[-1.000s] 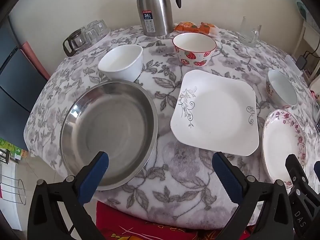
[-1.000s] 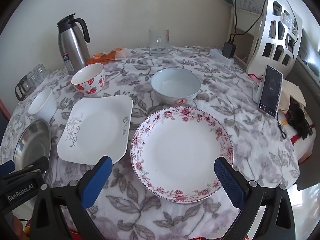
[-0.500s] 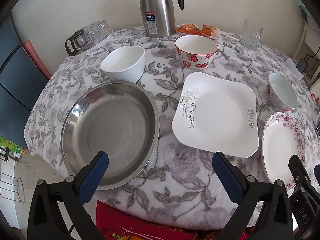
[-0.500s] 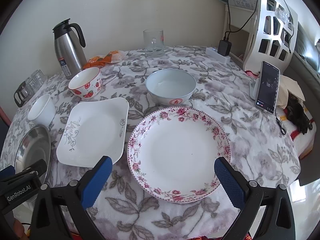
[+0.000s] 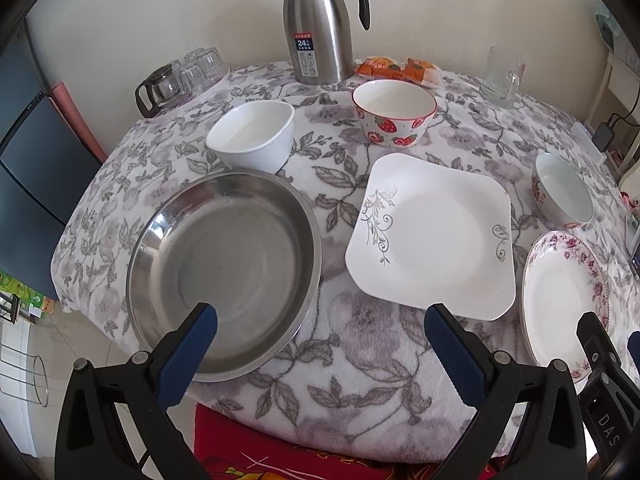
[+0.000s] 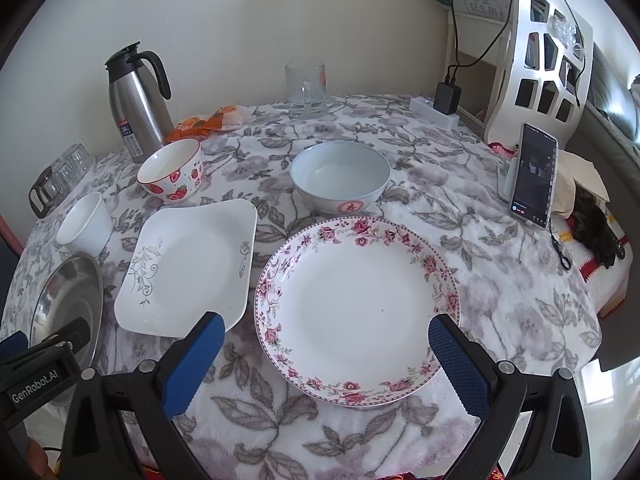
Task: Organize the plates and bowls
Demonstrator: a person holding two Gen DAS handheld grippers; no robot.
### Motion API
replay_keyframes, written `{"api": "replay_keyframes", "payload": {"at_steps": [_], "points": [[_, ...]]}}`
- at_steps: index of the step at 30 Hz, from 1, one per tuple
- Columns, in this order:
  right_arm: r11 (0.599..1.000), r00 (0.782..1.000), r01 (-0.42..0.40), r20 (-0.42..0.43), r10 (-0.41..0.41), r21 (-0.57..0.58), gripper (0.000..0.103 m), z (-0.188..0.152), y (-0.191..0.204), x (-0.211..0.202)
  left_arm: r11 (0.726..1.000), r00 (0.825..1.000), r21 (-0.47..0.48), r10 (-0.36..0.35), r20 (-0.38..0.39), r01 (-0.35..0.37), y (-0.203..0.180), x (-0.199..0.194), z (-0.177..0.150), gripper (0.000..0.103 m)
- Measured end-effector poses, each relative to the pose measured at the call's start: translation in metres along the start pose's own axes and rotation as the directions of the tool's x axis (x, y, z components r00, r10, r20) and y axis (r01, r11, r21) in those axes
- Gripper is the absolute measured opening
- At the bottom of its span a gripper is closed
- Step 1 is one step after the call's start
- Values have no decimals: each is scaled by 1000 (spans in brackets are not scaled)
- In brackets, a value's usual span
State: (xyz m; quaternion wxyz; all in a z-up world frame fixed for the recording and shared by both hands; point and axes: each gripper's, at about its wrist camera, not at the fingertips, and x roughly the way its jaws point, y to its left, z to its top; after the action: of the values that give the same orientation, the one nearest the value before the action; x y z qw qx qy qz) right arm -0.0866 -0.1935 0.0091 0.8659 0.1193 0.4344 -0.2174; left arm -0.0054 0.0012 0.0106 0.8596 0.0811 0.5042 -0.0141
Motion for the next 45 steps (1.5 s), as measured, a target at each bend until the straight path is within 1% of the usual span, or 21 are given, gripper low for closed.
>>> {"api": "replay_keyframes", "payload": {"at_steps": [16, 45], "points": [[1000, 1000, -4, 27, 4, -1, 103, -2, 1, -5, 1000, 999, 11, 6, 41, -6, -3, -8, 0, 103], [1000, 1000, -1, 21, 1, -4, 103, -4, 2, -4, 1000, 999, 9, 2, 42, -2, -3, -8, -1, 103]]}}
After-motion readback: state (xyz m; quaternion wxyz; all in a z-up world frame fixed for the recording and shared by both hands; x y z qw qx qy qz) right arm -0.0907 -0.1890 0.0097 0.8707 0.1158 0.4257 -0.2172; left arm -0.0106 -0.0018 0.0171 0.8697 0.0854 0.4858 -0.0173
